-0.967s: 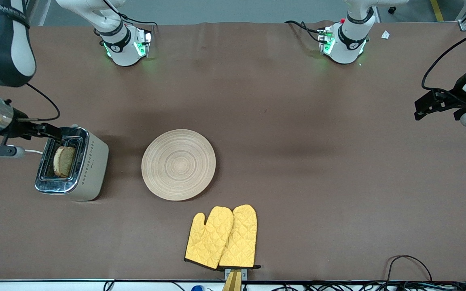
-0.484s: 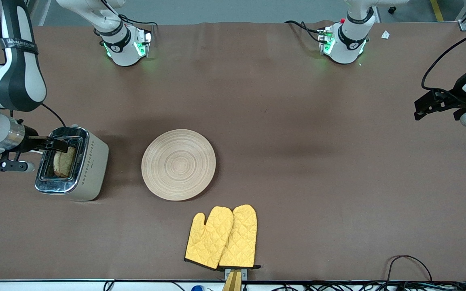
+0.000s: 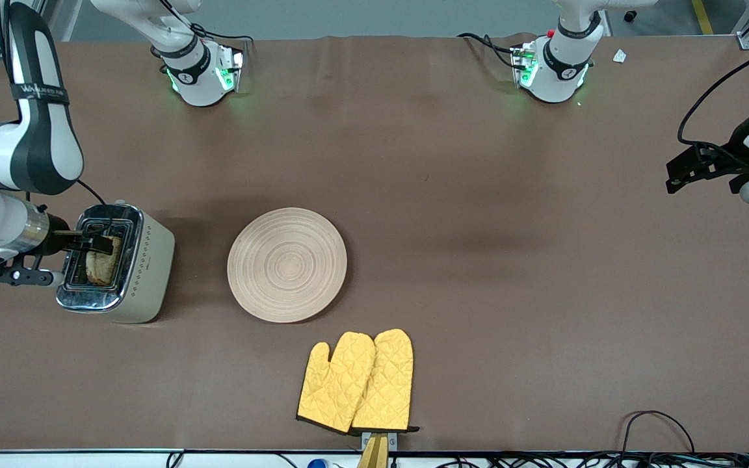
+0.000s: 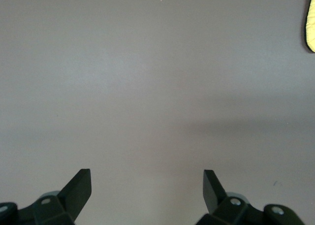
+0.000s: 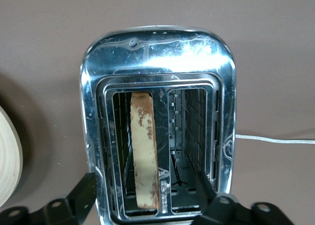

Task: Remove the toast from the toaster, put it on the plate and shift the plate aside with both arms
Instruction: 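Reach the right gripper down to the toast in the toaster, then grasp the toast with the right gripper and lift it out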

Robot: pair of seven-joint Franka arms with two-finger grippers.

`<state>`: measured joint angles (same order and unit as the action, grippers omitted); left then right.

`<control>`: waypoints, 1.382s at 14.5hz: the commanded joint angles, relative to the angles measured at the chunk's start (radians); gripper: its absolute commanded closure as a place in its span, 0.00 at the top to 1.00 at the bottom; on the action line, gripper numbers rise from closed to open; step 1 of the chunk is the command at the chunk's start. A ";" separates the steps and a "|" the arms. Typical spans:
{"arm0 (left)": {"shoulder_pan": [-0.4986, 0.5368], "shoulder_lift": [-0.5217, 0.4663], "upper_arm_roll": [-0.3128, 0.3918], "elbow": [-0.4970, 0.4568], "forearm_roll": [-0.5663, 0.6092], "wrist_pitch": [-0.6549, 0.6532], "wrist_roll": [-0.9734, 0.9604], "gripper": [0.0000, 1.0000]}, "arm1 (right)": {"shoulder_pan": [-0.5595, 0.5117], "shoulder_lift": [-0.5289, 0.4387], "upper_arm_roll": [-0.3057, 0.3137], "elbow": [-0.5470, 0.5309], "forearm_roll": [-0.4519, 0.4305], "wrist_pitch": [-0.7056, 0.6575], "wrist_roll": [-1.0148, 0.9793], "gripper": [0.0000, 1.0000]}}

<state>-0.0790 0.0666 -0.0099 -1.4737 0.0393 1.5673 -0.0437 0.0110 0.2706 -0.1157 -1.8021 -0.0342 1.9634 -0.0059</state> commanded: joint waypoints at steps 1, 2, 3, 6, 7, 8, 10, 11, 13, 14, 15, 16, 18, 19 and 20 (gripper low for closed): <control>0.001 -0.007 -0.002 0.003 0.005 -0.010 -0.005 1.00 | -0.014 0.013 0.010 -0.005 0.017 0.012 -0.011 0.58; 0.001 -0.007 -0.002 0.003 0.005 -0.010 -0.005 1.00 | -0.016 0.021 0.011 -0.005 0.017 0.014 -0.011 0.50; 0.001 -0.007 -0.002 0.003 0.005 -0.010 -0.005 1.00 | -0.016 0.025 0.011 -0.005 0.017 0.014 -0.009 0.35; 0.001 -0.007 -0.002 0.003 0.005 -0.010 -0.005 1.00 | -0.014 0.022 0.011 0.009 0.025 -0.001 0.003 0.01; -0.001 -0.007 -0.002 0.003 0.005 -0.010 -0.007 1.00 | -0.014 0.019 0.011 0.012 0.045 -0.015 0.003 0.00; -0.001 -0.007 -0.002 0.003 0.005 -0.010 -0.007 1.00 | -0.014 0.015 0.011 0.029 0.054 -0.032 0.001 0.00; -0.002 -0.007 -0.002 0.003 0.005 -0.010 -0.009 1.00 | -0.011 0.006 0.013 0.078 0.054 -0.092 0.001 0.00; -0.002 -0.007 -0.002 0.003 0.005 -0.010 -0.009 1.00 | -0.013 -0.001 0.013 0.110 0.054 -0.131 0.001 0.00; -0.001 -0.007 -0.002 0.003 0.005 -0.010 -0.009 1.00 | -0.003 -0.039 0.016 0.161 0.056 -0.210 0.003 0.00; -0.001 -0.007 -0.002 0.003 0.005 -0.010 -0.009 1.00 | 0.006 -0.065 0.021 0.170 0.057 -0.237 0.004 0.00; -0.001 -0.007 -0.002 0.003 0.005 -0.010 -0.009 1.00 | 0.024 -0.083 0.021 0.171 0.072 -0.260 0.015 0.00; -0.001 -0.007 -0.002 0.003 0.005 -0.010 -0.007 1.00 | 0.038 -0.100 0.021 0.178 0.097 -0.286 0.039 0.00; -0.001 -0.007 -0.002 0.001 0.005 -0.010 -0.005 1.00 | 0.085 -0.106 0.028 0.223 0.122 -0.351 0.125 0.00; 0.001 -0.007 -0.002 0.001 0.005 -0.010 -0.004 1.00 | 0.113 -0.106 0.028 0.256 0.147 -0.380 0.179 0.00; 0.001 -0.007 -0.002 0.001 0.005 -0.010 -0.004 1.00 | 0.136 -0.106 0.028 0.266 0.202 -0.394 0.219 0.00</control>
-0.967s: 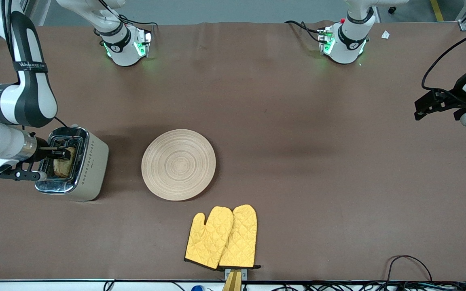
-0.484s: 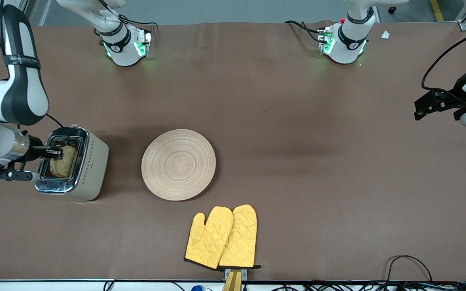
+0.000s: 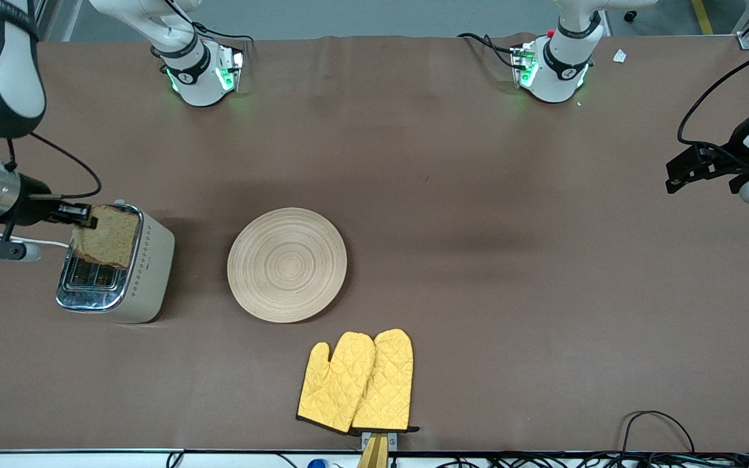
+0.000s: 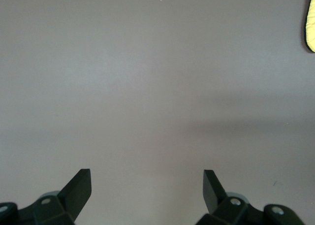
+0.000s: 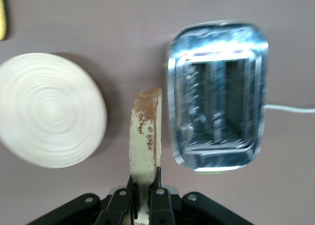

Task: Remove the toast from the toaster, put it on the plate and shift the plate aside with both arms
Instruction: 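Grasp the toast with the right gripper and lift it out, then carry the toast with the right gripper onto the wooden plate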

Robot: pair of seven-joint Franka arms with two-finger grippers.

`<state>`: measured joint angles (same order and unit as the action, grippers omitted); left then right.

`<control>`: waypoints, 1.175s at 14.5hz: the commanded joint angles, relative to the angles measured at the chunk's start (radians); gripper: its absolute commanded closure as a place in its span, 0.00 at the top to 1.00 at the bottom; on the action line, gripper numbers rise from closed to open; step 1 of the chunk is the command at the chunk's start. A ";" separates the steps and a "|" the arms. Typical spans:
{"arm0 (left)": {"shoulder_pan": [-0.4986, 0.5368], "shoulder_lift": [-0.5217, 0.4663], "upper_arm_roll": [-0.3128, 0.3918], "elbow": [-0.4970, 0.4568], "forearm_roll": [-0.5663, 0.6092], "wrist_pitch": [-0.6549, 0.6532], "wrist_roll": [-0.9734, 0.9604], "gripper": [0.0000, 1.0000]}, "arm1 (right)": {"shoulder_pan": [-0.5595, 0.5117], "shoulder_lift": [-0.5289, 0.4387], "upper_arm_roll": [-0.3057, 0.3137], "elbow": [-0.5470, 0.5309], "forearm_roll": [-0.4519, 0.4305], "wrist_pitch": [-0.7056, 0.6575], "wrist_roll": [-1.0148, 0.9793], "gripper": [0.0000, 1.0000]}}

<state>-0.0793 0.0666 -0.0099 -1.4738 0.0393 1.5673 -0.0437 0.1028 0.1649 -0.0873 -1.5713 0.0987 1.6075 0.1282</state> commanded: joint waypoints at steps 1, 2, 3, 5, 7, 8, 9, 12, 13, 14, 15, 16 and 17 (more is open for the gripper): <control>0.003 -0.007 -0.002 0.001 0.005 -0.010 -0.002 1.00 | 0.063 -0.002 -0.002 0.033 0.134 -0.031 0.118 0.00; 0.003 -0.007 -0.002 0.001 0.005 -0.010 -0.002 1.00 | 0.072 0.002 -0.002 0.024 0.191 -0.012 0.149 0.00; 0.003 -0.007 -0.002 0.001 0.005 -0.010 -0.001 1.00 | 0.086 0.005 -0.002 0.008 0.225 0.027 0.162 0.00; 0.003 -0.007 -0.002 0.001 0.005 -0.010 -0.001 1.00 | 0.136 0.010 -0.002 -0.073 0.271 0.160 0.163 0.00; 0.004 -0.007 -0.002 0.003 0.005 -0.010 0.001 1.00 | 0.176 0.013 -0.002 -0.169 0.321 0.292 0.165 0.00; 0.004 -0.007 -0.002 0.001 0.005 -0.010 0.001 1.00 | 0.204 0.016 -0.002 -0.221 0.357 0.364 0.165 0.00; 0.004 -0.007 -0.002 0.003 0.005 -0.010 0.001 1.00 | 0.230 0.019 -0.002 -0.263 0.387 0.421 0.165 0.00; 0.003 -0.007 -0.002 0.003 0.005 -0.010 0.001 1.00 | 0.316 0.062 -0.002 -0.326 0.513 0.567 0.165 0.00; 0.004 -0.007 -0.002 0.001 0.005 -0.010 0.001 1.00 | 0.333 0.093 -0.002 -0.326 0.573 0.606 0.163 0.00; 0.004 -0.007 -0.002 0.001 0.005 -0.010 0.002 1.00 | 0.344 0.117 -0.002 -0.326 0.613 0.636 0.162 0.00; 0.004 -0.007 -0.002 0.001 0.005 -0.010 0.002 1.00 | 0.354 0.142 -0.002 -0.326 0.624 0.669 0.150 0.00; 0.004 -0.007 -0.002 0.001 0.005 -0.010 0.002 1.00 | 0.360 0.165 -0.002 -0.326 0.625 0.687 0.143 0.00; 0.004 -0.007 -0.002 0.001 0.005 -0.010 0.002 1.00 | 0.360 0.179 -0.002 -0.326 0.625 0.689 0.134 0.00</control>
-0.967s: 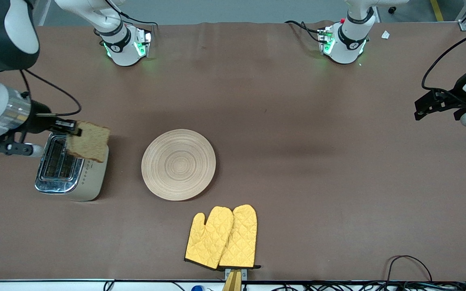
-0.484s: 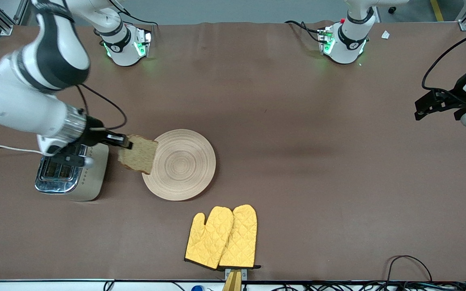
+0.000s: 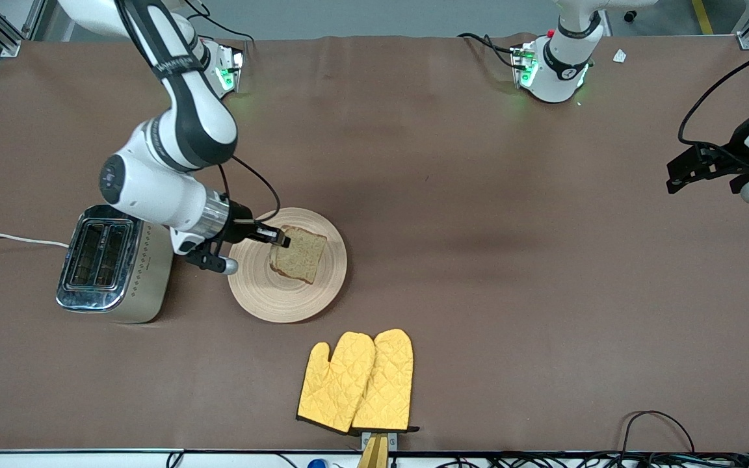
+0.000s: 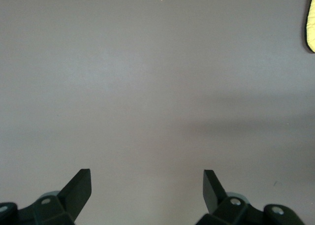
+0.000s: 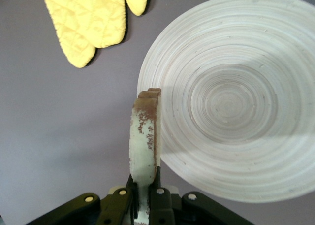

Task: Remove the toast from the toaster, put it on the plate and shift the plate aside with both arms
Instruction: 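Carry the toast with the right gripper onto the wooden plate, then release the toast on the plate and withdraw the right gripper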

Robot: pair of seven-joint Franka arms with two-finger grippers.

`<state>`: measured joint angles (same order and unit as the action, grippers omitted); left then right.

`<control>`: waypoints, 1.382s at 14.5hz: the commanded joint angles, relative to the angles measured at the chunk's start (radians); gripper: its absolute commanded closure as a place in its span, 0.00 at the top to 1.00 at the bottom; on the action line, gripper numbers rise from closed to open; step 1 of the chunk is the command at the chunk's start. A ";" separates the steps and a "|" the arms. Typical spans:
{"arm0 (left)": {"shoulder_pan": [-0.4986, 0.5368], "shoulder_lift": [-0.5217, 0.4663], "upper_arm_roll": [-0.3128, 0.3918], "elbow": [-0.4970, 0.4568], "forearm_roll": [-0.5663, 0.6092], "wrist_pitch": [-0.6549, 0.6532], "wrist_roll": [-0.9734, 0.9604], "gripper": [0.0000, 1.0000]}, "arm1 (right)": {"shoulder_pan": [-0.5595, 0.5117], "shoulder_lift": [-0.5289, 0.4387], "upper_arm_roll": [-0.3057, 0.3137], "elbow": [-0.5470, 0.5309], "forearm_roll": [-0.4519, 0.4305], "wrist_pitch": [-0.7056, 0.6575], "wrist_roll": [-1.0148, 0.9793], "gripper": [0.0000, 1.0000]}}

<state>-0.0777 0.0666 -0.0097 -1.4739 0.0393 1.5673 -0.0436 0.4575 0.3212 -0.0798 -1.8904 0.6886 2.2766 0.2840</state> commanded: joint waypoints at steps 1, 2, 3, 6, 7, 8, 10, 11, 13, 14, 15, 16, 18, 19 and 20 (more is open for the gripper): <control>0.003 -0.007 -0.003 0.001 0.005 -0.010 0.002 1.00 | 0.004 0.028 -0.009 -0.012 0.035 0.018 -0.060 0.00; 0.003 -0.007 -0.003 0.001 0.005 -0.010 0.002 1.00 | -0.005 0.028 -0.009 -0.033 0.037 0.018 -0.103 0.00; 0.004 -0.007 -0.003 0.001 0.005 -0.010 0.002 1.00 | -0.022 0.028 -0.009 -0.053 0.037 0.018 -0.153 0.00; 0.004 -0.007 -0.003 0.001 0.005 -0.010 0.004 1.00 | -0.094 0.027 -0.009 -0.102 0.037 0.008 -0.285 0.00; 0.004 -0.007 -0.003 0.001 0.005 -0.010 0.004 1.00 | -0.115 0.027 -0.009 -0.127 0.037 0.008 -0.330 0.00; 0.004 -0.007 -0.003 0.001 0.005 -0.010 0.004 1.00 | -0.135 0.027 -0.009 -0.142 0.037 0.006 -0.371 0.00; 0.004 -0.002 -0.001 0.003 0.005 -0.010 0.004 1.00 | -0.154 0.027 -0.009 -0.157 0.037 -0.012 -0.402 0.00; 0.004 -0.002 -0.001 0.003 0.007 -0.010 0.004 1.00 | -0.158 0.025 -0.009 -0.161 0.037 -0.018 -0.402 0.00; 0.001 0.004 0.002 0.004 0.008 -0.010 -0.001 1.00 | -0.160 0.024 -0.009 -0.180 0.039 -0.032 -0.396 0.00; 0.001 0.005 0.002 0.004 0.008 -0.010 -0.001 1.00 | -0.161 0.021 -0.011 -0.190 0.039 -0.040 -0.398 0.00; 0.003 0.006 0.001 0.004 0.007 -0.010 -0.001 1.00 | -0.166 0.018 -0.011 -0.194 0.039 -0.052 -0.401 0.00; 0.004 0.006 -0.001 0.003 0.007 -0.010 0.001 1.00 | -0.181 0.016 -0.012 -0.191 0.039 -0.063 -0.401 0.01; 0.007 0.007 -0.001 0.003 0.005 -0.010 0.004 1.00 | -0.201 0.019 -0.015 -0.185 0.037 -0.100 -0.402 0.13; 0.007 0.009 -0.001 0.001 0.005 -0.010 0.005 1.00 | -0.213 0.019 -0.017 -0.185 0.037 -0.103 -0.404 0.36; 0.007 0.009 0.001 0.001 0.004 -0.010 0.005 1.00 | -0.221 0.019 -0.017 -0.188 0.028 -0.104 -0.405 0.61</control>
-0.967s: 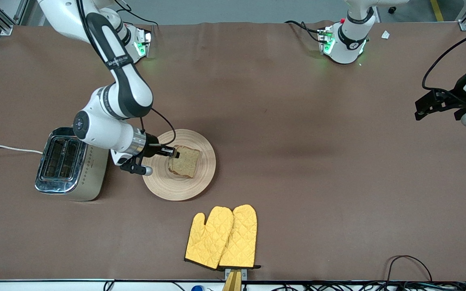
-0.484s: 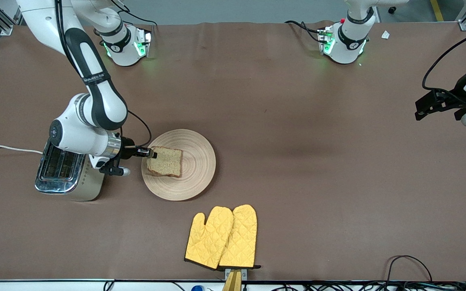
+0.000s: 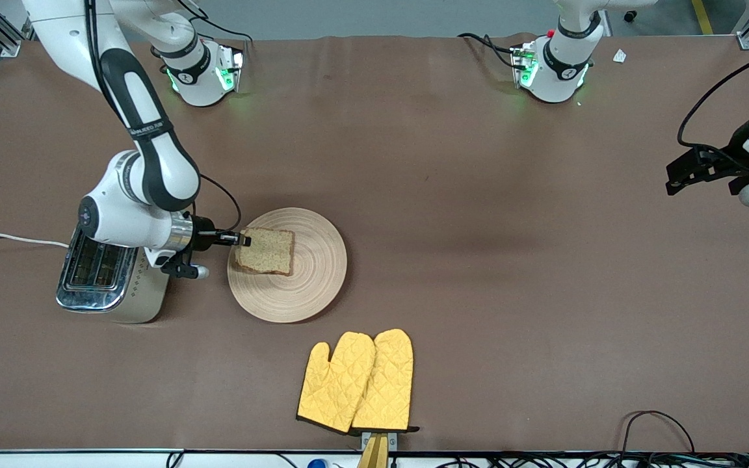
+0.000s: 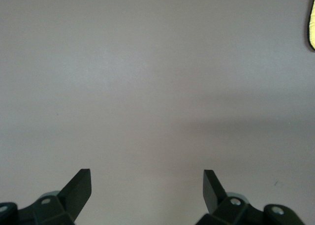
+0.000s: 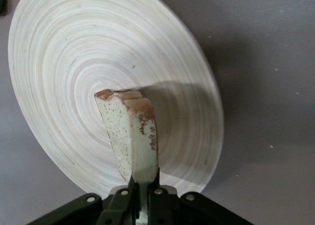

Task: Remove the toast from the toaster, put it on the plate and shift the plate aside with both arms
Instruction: 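Release the toast on the plate and withdraw the right gripper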

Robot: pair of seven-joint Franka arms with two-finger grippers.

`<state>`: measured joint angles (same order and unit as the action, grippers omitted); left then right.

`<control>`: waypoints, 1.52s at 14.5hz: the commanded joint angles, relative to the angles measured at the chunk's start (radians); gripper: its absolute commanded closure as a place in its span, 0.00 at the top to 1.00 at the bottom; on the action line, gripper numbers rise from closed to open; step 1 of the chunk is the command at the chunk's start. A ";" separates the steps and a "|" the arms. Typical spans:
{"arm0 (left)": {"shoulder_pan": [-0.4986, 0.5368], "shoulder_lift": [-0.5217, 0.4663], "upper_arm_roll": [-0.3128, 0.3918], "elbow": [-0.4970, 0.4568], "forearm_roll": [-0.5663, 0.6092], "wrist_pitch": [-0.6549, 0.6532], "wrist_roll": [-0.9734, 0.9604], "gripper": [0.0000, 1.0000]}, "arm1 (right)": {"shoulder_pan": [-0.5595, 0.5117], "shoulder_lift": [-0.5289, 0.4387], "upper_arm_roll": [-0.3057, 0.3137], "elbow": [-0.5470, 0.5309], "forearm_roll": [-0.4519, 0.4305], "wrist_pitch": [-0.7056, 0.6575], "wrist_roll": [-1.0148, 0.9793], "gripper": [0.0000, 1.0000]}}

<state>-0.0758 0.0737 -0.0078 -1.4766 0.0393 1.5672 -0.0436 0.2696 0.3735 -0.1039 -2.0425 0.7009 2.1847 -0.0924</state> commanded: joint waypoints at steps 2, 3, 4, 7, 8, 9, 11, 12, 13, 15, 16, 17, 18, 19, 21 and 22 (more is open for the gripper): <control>0.008 0.001 -0.001 -0.001 0.002 -0.015 0.005 1.00 | -0.049 -0.038 0.004 -0.035 0.012 -0.046 -0.035 0.84; 0.008 0.001 -0.001 -0.004 -0.005 -0.015 0.007 1.00 | -0.061 -0.041 0.004 -0.034 0.012 -0.057 -0.036 0.94; 0.008 0.008 0.000 -0.004 -0.007 -0.015 0.007 1.00 | -0.073 -0.042 0.004 -0.036 0.011 -0.063 -0.036 1.00; 0.008 0.014 -0.001 -0.005 -0.013 -0.016 0.008 1.00 | -0.081 -0.050 0.003 -0.035 0.011 -0.092 -0.036 1.00; 0.010 0.024 -0.001 -0.007 -0.019 -0.018 0.010 1.00 | -0.079 -0.060 0.000 -0.036 0.000 -0.104 -0.033 1.00; 0.010 0.037 -0.001 -0.007 -0.056 -0.021 0.010 1.00 | -0.075 -0.080 -0.002 -0.036 -0.033 -0.109 -0.024 1.00; 0.020 0.075 0.002 -0.007 -0.145 -0.042 0.008 1.00 | -0.081 -0.142 -0.002 -0.035 -0.171 -0.132 0.015 1.00; 0.027 0.104 0.002 -0.007 -0.194 -0.046 0.008 1.00 | -0.087 -0.184 -0.002 -0.034 -0.232 -0.138 0.025 1.00; 0.031 0.135 0.002 -0.007 -0.253 -0.059 0.010 1.00 | -0.098 -0.232 -0.002 -0.030 -0.298 -0.140 0.026 1.00; 0.045 0.199 0.000 -0.007 -0.372 -0.081 0.042 1.00 | -0.137 -0.304 -0.006 0.002 -0.418 -0.157 0.023 1.00; 0.044 0.239 -0.003 -0.005 -0.418 -0.081 0.071 1.00 | -0.157 -0.323 -0.007 0.037 -0.463 -0.201 0.025 1.00; 0.039 0.282 -0.004 -0.004 -0.468 -0.079 0.102 1.00 | -0.177 -0.329 -0.007 0.088 -0.506 -0.253 0.025 1.00; 0.034 0.323 -0.004 -0.004 -0.534 -0.078 0.122 1.00 | -0.206 -0.337 -0.007 0.125 -0.541 -0.284 0.023 1.00; 0.031 0.369 -0.004 -0.004 -0.611 -0.075 0.125 1.00 | -0.220 -0.350 -0.007 0.154 -0.573 -0.304 0.014 1.00; 0.027 0.446 -0.004 -0.004 -0.732 -0.056 0.125 1.00 | -0.224 -0.381 -0.007 0.195 -0.624 -0.353 0.016 1.00; 0.021 0.481 -0.008 -0.004 -0.784 -0.035 0.128 1.00 | -0.225 -0.387 -0.008 0.223 -0.635 -0.390 0.014 1.00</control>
<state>-0.0509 0.4915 -0.0116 -1.5042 -0.6591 1.5184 0.0743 0.0523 0.0022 -0.1258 -1.8593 0.1079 1.8462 -0.0824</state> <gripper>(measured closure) 0.000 0.000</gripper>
